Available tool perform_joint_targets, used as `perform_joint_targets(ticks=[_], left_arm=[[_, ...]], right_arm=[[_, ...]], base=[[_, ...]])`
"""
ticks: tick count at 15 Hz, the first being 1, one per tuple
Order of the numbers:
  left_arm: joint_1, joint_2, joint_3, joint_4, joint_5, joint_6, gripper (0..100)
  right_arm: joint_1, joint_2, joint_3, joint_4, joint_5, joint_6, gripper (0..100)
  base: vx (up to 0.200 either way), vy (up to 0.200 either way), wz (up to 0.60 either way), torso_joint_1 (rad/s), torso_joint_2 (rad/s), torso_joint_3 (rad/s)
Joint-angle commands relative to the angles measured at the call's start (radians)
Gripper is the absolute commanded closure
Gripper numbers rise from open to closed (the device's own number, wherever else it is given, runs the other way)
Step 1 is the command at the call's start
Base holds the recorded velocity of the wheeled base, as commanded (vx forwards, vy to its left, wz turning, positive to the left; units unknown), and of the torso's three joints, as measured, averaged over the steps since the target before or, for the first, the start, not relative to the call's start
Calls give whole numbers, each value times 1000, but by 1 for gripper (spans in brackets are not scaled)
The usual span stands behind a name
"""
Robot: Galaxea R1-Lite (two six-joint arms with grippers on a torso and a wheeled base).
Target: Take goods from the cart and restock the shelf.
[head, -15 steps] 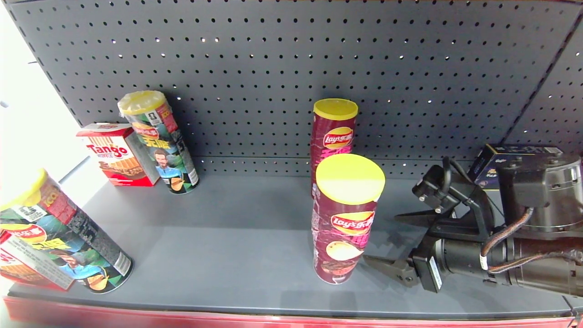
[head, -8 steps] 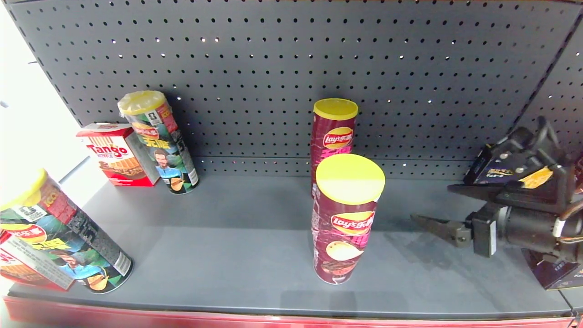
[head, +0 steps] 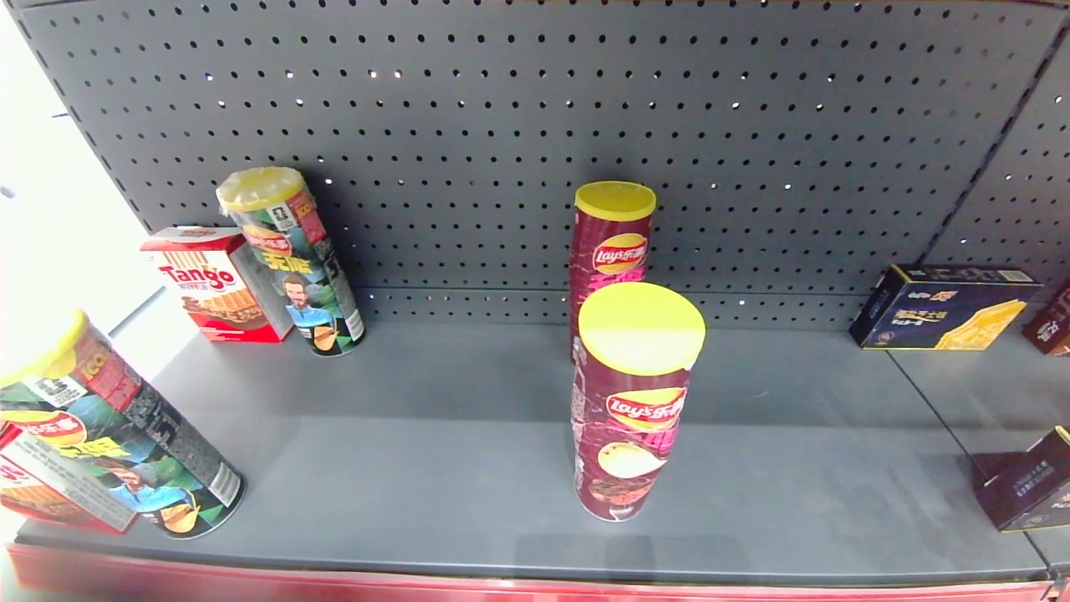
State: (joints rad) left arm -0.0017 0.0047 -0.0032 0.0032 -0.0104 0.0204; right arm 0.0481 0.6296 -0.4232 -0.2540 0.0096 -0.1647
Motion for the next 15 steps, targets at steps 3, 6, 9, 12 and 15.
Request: perform_joint_targets(ticks=[3,6,9,12,15], left_arm=[[-1,1,2,-2,0,1,0],[-1,1,2,-2,-2,3,0],[-1,1,2,-2,1,0,0],[-1,1,3,-2,3,1,0],[-1,1,2,-3,-2,4,0]], right_arm=[[-50,-630,284,269,-80,22,0],[-48,-630,423,185,-145,122,0],[-48,-630,417,199,20,146,0],[-48,-630,422,203,-152,188,0],[-48,-630,420,262,-13,171,0]], base=[[0,0,0,0,0,0],[0,0,0,0,0,0],[0,0,0,0,0,0],[0,0,0,0,0,0],[0,0,0,0,0,0]])
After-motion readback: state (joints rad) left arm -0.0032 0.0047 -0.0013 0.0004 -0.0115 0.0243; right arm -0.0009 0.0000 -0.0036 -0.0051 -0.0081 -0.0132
